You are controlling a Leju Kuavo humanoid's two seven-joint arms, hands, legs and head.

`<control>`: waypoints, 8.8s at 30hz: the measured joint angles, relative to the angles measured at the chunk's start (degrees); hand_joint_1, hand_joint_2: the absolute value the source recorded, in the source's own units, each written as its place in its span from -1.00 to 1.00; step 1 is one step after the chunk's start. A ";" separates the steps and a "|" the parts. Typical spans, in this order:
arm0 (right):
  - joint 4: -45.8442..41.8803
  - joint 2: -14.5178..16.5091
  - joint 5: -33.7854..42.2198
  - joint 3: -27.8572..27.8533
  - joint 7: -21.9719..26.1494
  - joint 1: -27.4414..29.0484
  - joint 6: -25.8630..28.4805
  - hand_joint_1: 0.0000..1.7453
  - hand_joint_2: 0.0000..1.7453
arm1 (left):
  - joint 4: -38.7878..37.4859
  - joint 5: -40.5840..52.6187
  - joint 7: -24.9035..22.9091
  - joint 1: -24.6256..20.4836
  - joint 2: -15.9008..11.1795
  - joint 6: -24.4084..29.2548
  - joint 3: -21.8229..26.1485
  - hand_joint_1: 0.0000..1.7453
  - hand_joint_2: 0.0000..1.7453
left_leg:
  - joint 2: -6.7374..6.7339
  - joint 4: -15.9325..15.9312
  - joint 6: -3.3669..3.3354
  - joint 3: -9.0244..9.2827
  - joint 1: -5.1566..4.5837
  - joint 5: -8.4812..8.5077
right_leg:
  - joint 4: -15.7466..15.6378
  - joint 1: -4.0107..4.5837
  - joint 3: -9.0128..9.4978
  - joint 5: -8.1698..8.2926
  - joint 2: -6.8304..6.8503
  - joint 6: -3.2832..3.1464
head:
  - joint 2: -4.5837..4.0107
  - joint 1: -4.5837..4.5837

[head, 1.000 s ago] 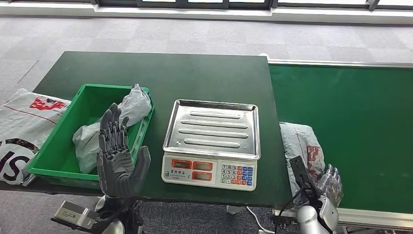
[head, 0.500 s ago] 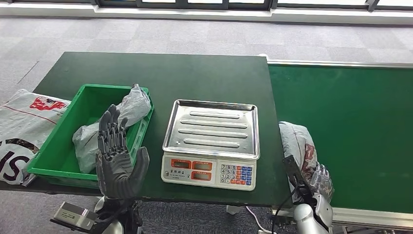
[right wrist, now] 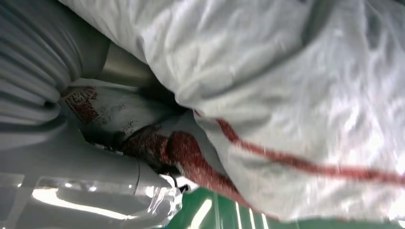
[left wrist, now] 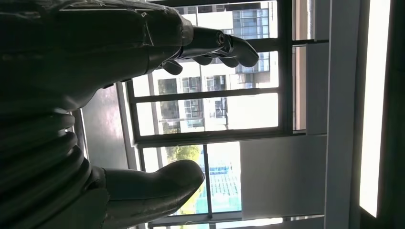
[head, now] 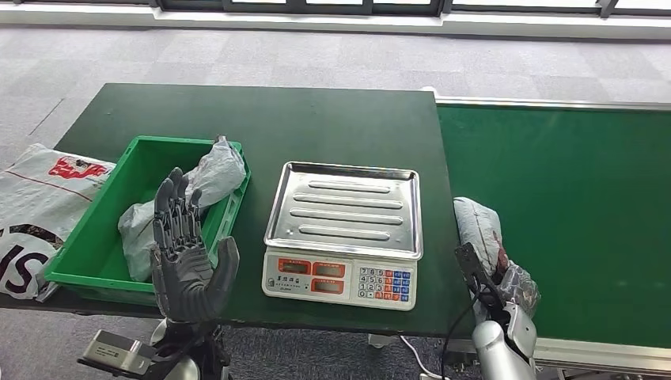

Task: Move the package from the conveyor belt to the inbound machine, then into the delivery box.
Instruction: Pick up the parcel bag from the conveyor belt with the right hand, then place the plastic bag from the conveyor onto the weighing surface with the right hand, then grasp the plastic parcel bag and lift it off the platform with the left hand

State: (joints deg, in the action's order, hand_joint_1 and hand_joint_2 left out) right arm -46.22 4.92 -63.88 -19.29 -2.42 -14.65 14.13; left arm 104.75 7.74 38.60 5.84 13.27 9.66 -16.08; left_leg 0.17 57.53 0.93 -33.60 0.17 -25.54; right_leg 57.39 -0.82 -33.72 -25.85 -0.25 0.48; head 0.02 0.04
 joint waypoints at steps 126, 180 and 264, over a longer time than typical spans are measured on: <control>-4.56 13.19 35.93 29.89 38.70 -16.96 11.19 -1.00 -1.00 | -12.63 -6.67 1.57 -9.16 -0.63 -0.72 -4.27 -1.00 1.00 | 0.14 0.00 0.14 -0.35 0.01 0.17 | 0.08 -0.03 -0.41 0.07 0.01 -0.10 | 0.00 -0.01; -48.41 10.34 41.11 34.07 42.57 2.46 25.71 -1.00 1.00 | -41.97 35.07 -8.75 -30.21 -2.81 4.11 -8.42 -1.00 1.00 | 0.15 0.01 0.09 -0.37 0.00 0.25 | 0.06 -0.04 -0.44 0.18 0.02 -0.10 | 0.00 -0.01; -50.92 10.73 40.42 29.20 42.48 3.38 25.71 -1.00 1.00 | -80.95 26.96 -20.46 -54.16 6.93 -5.49 -31.03 1.00 1.00 | 0.16 0.02 0.07 -0.39 0.00 0.27 | 0.07 -0.09 -0.41 0.22 0.03 -0.05 | 0.00 -0.01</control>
State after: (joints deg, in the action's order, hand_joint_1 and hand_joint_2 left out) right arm -97.14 15.65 -23.46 9.90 40.06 -11.27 39.85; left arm 23.80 34.70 18.15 -48.31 20.20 4.17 -47.10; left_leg 0.32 57.55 1.00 -33.99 0.16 -25.27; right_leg 57.47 -0.91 -34.13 -25.63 -0.22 0.43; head 0.02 0.04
